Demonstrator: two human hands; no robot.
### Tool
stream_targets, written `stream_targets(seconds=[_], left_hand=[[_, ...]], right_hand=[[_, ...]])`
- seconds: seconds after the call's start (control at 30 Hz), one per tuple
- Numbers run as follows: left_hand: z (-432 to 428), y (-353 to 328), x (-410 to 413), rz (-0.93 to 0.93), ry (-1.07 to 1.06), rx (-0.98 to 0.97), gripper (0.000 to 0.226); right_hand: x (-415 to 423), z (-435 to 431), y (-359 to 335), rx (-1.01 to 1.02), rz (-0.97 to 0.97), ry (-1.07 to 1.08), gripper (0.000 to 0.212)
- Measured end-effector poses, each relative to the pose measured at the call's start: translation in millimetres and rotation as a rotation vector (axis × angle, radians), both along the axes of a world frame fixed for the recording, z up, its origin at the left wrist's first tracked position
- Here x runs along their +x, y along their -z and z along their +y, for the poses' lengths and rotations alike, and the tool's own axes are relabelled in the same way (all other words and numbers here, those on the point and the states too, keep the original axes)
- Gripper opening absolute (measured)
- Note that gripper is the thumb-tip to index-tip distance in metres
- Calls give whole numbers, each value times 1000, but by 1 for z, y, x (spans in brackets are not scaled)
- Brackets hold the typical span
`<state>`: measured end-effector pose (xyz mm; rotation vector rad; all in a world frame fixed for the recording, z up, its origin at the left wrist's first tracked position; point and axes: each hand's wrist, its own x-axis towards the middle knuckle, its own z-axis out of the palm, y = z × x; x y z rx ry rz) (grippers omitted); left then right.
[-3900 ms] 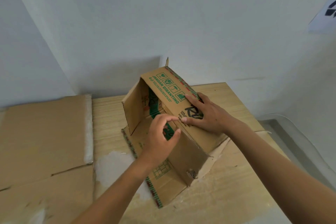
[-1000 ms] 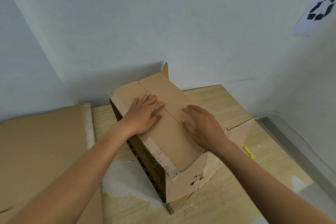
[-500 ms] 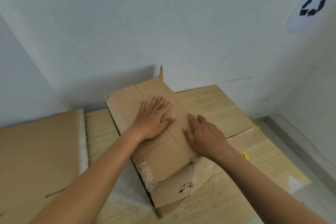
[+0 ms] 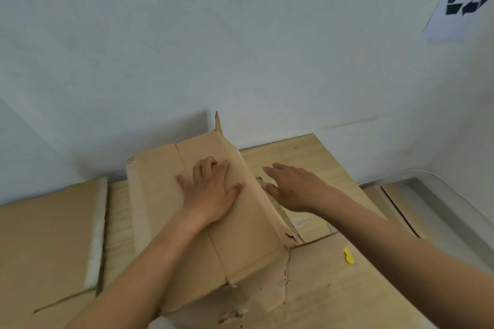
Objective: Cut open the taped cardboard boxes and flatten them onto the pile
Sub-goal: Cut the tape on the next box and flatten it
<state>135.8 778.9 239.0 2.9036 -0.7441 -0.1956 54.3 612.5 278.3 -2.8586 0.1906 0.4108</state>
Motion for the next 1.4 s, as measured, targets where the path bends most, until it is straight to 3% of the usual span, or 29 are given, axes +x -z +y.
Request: stream_targets(seconds=[0.27, 0.4, 0.77, 0.83, 1.0, 1.1, 1.27, 1.4], left_hand=[[-21, 15, -10, -6, -146, 41, 68], [-23, 20, -13, -49, -166, 43, 93], [-24, 26, -15, -68, -195, 40, 88], [-24, 26, -15, -68, -198, 44, 88], [-23, 28, -9, -60, -204, 42, 90], [-24, 32, -10, -42, -192, 44, 91], [-25, 31, -12, -59, -154, 35, 91], [-20, 29, -5, -33, -181, 13, 68]], right_hand=[[50, -26, 45, -54, -9, -188, 59], [71, -30, 69, 148, -24, -134, 64], [91, -29, 86, 625, 84, 30, 63], [94, -32, 84, 622, 62, 42, 62], [97, -48, 74, 361, -178, 78, 55], [89, -61, 55, 451, -307, 104, 50], [58, -74, 36, 476, -217, 169, 33], [20, -77, 36, 577, -164, 218, 25]])
